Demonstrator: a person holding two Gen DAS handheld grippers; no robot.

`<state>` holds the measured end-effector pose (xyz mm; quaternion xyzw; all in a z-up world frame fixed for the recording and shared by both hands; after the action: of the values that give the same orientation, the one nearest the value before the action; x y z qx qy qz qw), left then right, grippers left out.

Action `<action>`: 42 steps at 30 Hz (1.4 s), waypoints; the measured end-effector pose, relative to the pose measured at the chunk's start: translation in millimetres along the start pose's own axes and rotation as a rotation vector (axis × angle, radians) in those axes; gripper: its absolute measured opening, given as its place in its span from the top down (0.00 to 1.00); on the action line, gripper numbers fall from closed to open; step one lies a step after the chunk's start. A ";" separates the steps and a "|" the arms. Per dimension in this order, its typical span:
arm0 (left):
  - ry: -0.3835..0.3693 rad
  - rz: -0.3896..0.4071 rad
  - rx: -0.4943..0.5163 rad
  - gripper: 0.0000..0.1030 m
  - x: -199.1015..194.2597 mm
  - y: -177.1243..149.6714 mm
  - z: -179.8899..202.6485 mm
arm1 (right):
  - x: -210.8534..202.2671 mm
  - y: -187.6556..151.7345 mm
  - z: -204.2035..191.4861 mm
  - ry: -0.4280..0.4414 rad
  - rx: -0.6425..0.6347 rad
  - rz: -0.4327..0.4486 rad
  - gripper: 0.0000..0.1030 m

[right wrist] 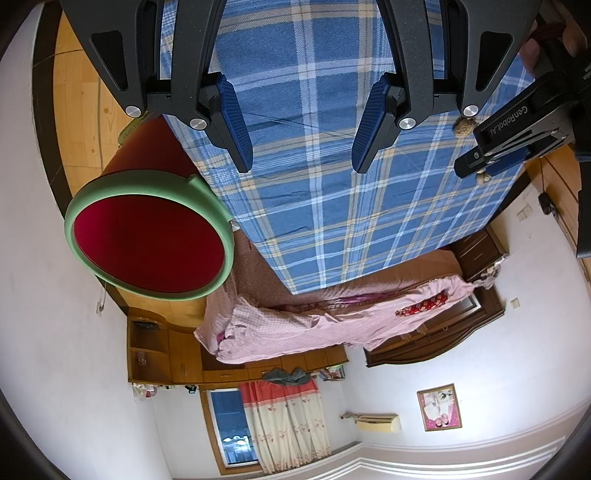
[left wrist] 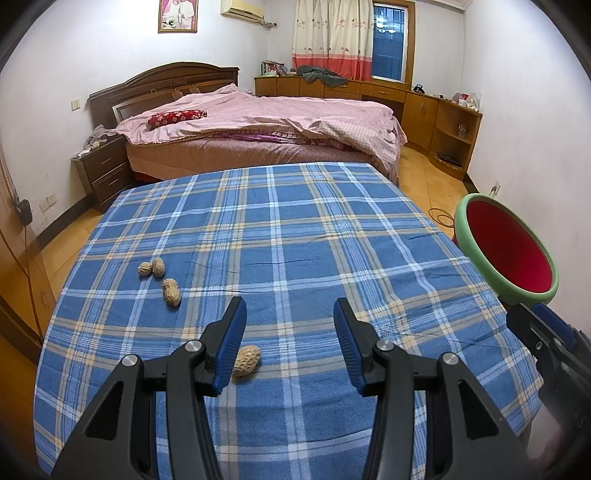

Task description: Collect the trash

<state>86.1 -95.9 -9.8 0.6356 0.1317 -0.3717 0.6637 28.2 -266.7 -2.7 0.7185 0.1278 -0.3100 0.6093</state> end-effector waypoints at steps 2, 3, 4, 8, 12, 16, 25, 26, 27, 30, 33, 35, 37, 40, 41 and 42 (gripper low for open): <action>0.000 0.000 0.000 0.52 0.5 -0.2 0.0 | -0.1 0.3 -0.2 0.000 0.001 0.000 0.45; 0.000 0.000 0.000 0.52 0.1 0.0 -0.2 | 0.0 0.0 0.1 0.000 0.001 0.000 0.45; 0.000 0.000 -0.001 0.52 0.6 -0.4 -0.2 | -0.1 0.1 -0.1 0.000 0.001 0.000 0.45; 0.000 0.001 0.000 0.52 0.6 -0.1 -0.3 | -0.3 0.2 0.2 0.000 0.002 0.001 0.45; -0.001 0.000 0.001 0.52 0.2 0.1 -0.6 | -0.3 -0.3 -0.1 0.000 0.002 0.003 0.45; 0.000 0.000 0.000 0.52 0.6 -0.2 -0.4 | -0.6 -0.7 -1.6 0.001 0.002 0.007 0.45; 0.000 0.003 0.001 0.52 0.5 0.0 0.1 | -1.6 0.7 -3.4 0.002 0.003 0.011 0.45; 0.000 0.004 0.000 0.52 0.1 0.3 -0.5 | -1.9 1.3 -3.7 0.003 0.003 0.012 0.45; 0.001 0.004 0.000 0.52 -0.4 0.4 -0.7 | -2.1 1.8 -4.0 0.003 0.003 0.012 0.45; 0.002 0.007 -0.002 0.52 -1.0 1.4 -0.6 | -3.7 3.7 -3.2 0.004 0.004 0.015 0.45; 0.003 0.011 -0.002 0.52 -2.6 4.1 -0.3 | -5.4 5.0 -4.2 0.005 0.004 0.019 0.45; 0.003 0.015 -0.002 0.52 -3.6 5.4 -0.7 | -5.9 5.6 -3.9 0.005 0.005 0.022 0.45; 0.003 0.020 -0.003 0.52 -5.5 6.2 -0.5 | -7.1 6.4 -3.6 0.006 0.006 0.025 0.44; 0.003 0.028 -0.003 0.52 -7.6 8.7 -0.3 | -9.7 7.8 -4.8 0.006 0.007 0.034 0.44; 0.004 0.031 -0.003 0.52 -8.7 9.0 0.1 | -10.4 8.6 -4.6 0.006 0.007 0.037 0.45; 0.004 0.033 -0.004 0.52 -9.5 9.1 0.6 | -11.3 8.9 -4.4 0.006 0.007 0.040 0.44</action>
<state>85.5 -94.1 3.2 0.6371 0.1234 -0.3593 0.6706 25.7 -262.3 11.5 0.7240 0.1141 -0.2958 0.6126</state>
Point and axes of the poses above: each gripper's, at about its wrist camera, not at the fingertips, and x roughly the way its jaws point, z to its right, y to its top, the point moved 7 cm from there along x, roughly the way its jaws point, and after that the axes turned 12 degrees about -y, right-handed, at the moved point
